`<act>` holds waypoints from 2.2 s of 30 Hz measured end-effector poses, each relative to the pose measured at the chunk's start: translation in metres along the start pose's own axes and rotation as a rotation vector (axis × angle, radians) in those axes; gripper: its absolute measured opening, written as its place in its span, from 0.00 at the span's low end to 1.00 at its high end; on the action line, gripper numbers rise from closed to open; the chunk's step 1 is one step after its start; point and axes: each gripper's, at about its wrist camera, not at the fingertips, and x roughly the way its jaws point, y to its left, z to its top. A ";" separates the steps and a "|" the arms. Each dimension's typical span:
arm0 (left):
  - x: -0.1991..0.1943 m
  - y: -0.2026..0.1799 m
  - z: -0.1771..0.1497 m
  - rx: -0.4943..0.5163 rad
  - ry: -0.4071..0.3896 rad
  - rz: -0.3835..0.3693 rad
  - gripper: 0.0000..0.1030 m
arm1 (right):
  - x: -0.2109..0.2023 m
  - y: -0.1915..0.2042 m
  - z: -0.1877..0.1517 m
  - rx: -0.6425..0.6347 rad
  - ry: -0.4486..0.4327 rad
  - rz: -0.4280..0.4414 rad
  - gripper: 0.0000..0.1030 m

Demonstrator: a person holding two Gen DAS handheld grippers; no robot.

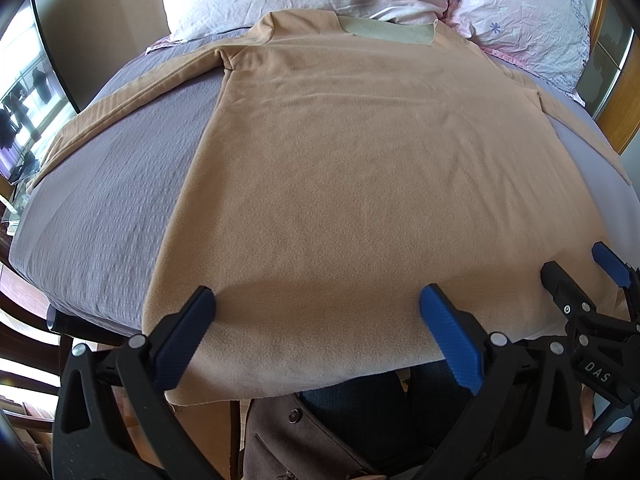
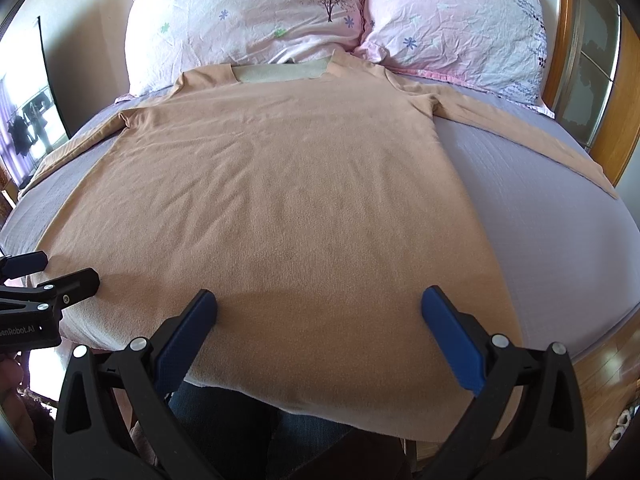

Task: Fold small clothes

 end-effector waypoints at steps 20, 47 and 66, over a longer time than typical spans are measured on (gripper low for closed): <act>0.013 0.044 0.069 -0.144 -0.195 -0.341 0.98 | 0.046 -0.408 0.091 1.117 -0.123 -0.081 0.63; 0.022 0.273 0.079 -0.715 -0.365 -0.213 0.98 | 0.130 0.052 0.287 -0.059 -0.049 0.555 0.06; 0.052 0.399 0.079 -1.192 -0.297 -0.189 0.49 | 0.193 0.121 0.224 -0.012 0.282 0.720 0.46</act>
